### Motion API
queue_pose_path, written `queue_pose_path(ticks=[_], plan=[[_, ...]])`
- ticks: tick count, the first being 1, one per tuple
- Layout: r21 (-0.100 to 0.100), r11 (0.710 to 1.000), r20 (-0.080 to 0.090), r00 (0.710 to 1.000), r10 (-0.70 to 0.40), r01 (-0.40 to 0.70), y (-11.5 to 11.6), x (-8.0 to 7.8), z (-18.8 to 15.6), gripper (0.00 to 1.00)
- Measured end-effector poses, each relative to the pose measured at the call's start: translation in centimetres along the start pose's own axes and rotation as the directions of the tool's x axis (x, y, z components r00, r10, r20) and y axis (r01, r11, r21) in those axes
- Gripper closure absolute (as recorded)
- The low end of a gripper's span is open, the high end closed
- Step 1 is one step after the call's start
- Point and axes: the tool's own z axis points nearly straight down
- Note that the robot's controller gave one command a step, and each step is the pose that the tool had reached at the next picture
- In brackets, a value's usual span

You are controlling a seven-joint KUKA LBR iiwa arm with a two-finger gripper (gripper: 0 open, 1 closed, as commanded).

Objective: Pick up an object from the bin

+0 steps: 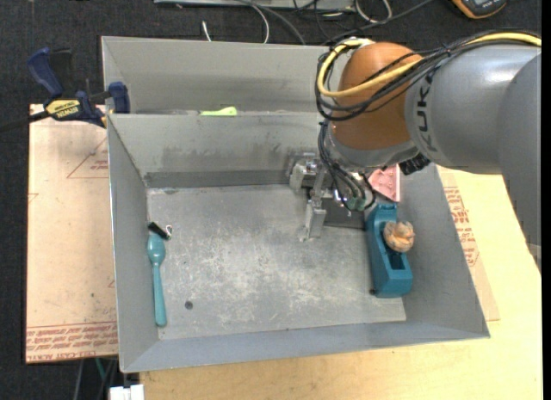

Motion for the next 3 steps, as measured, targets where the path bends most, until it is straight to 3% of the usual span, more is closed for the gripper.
queue_pose_path(ticks=[1,3], plan=[[0.002,1.0,0.013,1.0,-0.018,0.018,-3.7,-1.2,2.6,0.0],[-0.005,0.999,-0.008,0.999,-0.052,0.052,-5.5,-2.1,4.6,0.0]])
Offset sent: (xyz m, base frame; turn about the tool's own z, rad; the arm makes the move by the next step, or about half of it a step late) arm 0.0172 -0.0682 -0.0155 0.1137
